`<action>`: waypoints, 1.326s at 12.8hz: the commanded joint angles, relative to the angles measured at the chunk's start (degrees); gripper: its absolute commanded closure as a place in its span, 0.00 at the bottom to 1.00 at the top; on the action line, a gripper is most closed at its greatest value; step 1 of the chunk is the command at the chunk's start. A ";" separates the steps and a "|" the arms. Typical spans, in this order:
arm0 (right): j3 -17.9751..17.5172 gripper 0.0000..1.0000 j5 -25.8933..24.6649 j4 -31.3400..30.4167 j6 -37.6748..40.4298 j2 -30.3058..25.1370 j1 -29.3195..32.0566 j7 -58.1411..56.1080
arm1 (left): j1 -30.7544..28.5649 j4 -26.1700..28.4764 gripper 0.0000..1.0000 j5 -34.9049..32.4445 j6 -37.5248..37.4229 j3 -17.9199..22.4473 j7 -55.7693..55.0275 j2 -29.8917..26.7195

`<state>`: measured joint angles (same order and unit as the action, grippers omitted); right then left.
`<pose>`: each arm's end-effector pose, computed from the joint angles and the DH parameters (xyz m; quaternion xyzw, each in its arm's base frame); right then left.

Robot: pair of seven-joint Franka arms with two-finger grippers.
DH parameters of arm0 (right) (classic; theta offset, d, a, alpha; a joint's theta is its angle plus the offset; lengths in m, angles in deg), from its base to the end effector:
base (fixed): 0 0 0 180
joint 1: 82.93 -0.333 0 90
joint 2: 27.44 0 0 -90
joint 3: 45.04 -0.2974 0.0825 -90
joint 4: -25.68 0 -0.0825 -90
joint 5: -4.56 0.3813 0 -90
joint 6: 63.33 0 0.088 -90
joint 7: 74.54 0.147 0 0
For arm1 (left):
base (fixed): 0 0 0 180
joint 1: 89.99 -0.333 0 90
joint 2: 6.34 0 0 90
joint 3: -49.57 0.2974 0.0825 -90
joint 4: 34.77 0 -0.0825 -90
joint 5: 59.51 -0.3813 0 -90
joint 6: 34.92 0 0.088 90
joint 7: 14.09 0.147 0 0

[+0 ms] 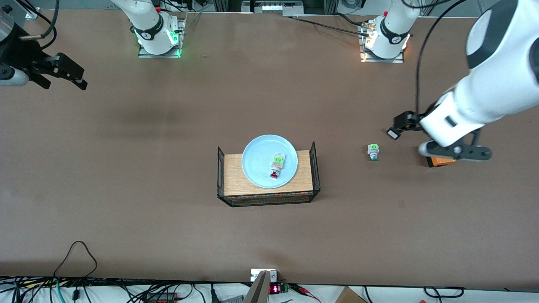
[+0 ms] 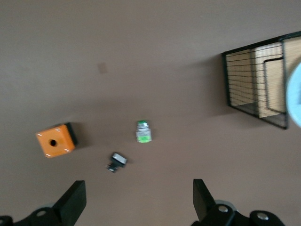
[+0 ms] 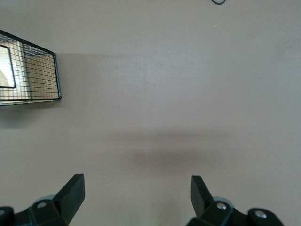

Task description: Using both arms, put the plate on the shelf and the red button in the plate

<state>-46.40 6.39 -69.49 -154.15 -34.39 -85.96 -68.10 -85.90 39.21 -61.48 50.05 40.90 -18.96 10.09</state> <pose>0.5171 0.0450 0.5897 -0.9995 0.0178 -0.0212 0.0166 0.6066 -0.1198 0.5216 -0.9968 0.0659 0.0460 0.0028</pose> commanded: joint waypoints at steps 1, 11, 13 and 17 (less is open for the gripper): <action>-0.13 0.00 -0.69 1.39 4.14 -0.69 -0.39 0.59 | -0.31 20.47 0.00 0.30 11.67 6.09 6.35 -13.68; -0.40 0.00 -2.62 2.89 3.98 1.06 -0.48 -0.20 | -0.13 22.71 0.00 0.39 10.57 7.53 6.54 -17.48; -0.40 0.00 -2.53 2.89 3.72 1.33 -0.48 -0.20 | 0.04 22.44 0.00 0.39 10.39 7.44 6.45 -17.48; -0.40 0.00 -2.45 2.89 3.55 1.68 -0.48 -0.29 | 0.48 22.27 0.00 0.39 10.22 7.44 6.45 -17.39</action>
<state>-46.76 4.59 -68.01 -151.13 -33.48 -86.10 -68.11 -85.86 62.52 -61.21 61.52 48.12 -13.06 -7.34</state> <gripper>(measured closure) 0.000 0.000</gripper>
